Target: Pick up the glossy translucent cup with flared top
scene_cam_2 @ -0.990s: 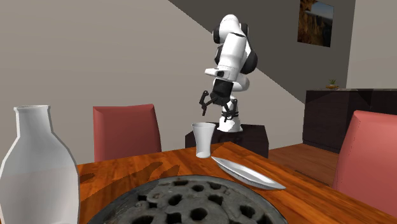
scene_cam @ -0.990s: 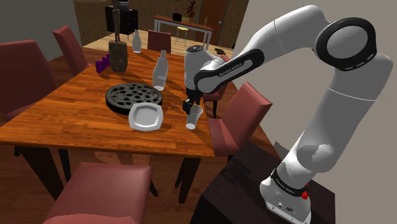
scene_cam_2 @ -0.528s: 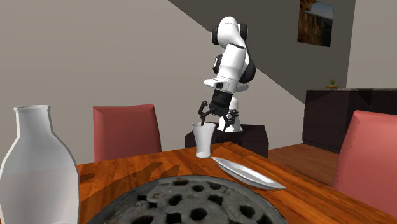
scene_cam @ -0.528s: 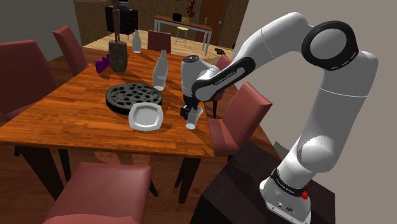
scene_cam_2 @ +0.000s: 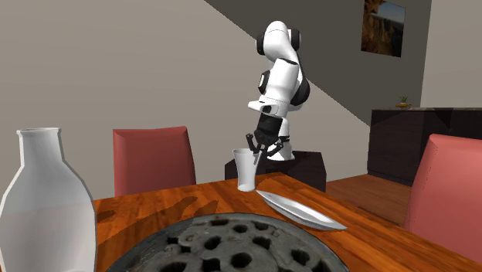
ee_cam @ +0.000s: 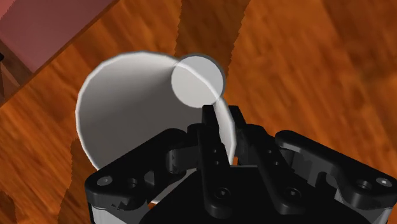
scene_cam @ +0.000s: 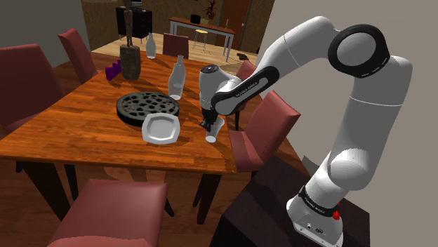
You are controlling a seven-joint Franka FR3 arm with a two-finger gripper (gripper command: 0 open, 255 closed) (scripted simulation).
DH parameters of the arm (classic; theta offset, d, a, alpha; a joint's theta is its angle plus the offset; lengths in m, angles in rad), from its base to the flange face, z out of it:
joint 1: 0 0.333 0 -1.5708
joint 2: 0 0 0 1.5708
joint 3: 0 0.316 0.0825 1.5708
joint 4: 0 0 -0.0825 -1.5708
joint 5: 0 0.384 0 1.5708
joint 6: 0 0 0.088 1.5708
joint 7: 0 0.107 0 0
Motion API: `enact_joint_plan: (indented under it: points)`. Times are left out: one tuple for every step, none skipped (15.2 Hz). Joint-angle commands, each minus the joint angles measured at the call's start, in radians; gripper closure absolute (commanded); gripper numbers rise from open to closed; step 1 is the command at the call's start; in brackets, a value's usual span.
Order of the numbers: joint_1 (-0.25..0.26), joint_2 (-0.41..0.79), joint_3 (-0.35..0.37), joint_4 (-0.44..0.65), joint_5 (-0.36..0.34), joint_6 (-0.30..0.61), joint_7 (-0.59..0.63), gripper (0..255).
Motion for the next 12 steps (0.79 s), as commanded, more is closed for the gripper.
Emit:
enact_joint_plan:
  points:
    - [0.000,0.000,0.000,0.000,0.000,0.000,0.000,255]
    - [0.000,0.000,0.000,0.000,0.000,0.000,0.000,255]
    - [0.000,0.000,0.000,0.000,0.000,0.000,0.000,255]
    - [0.000,0.000,0.000,0.000,0.000,0.000,0.000,255]
    - [0.000,0.001,0.000,0.001,-0.001,0.001,0.000,255]
    - [-0.001,-0.009,0.002,0.002,0.006,-0.009,-0.006,255]
    - [-0.002,-0.019,0.004,0.003,0.012,-0.020,-0.013,255]
    - [-0.003,-0.029,0.006,0.005,0.019,-0.030,-0.020,255]
    - [-0.004,-0.038,0.008,0.007,0.025,-0.041,-0.026,255]
    - [-0.004,-0.048,0.009,0.009,0.031,-0.051,-0.033,255]
    - [-0.005,-0.057,0.011,0.012,0.037,-0.062,-0.039,255]
    - [-0.006,-0.066,0.013,0.014,0.043,-0.072,-0.046,255]
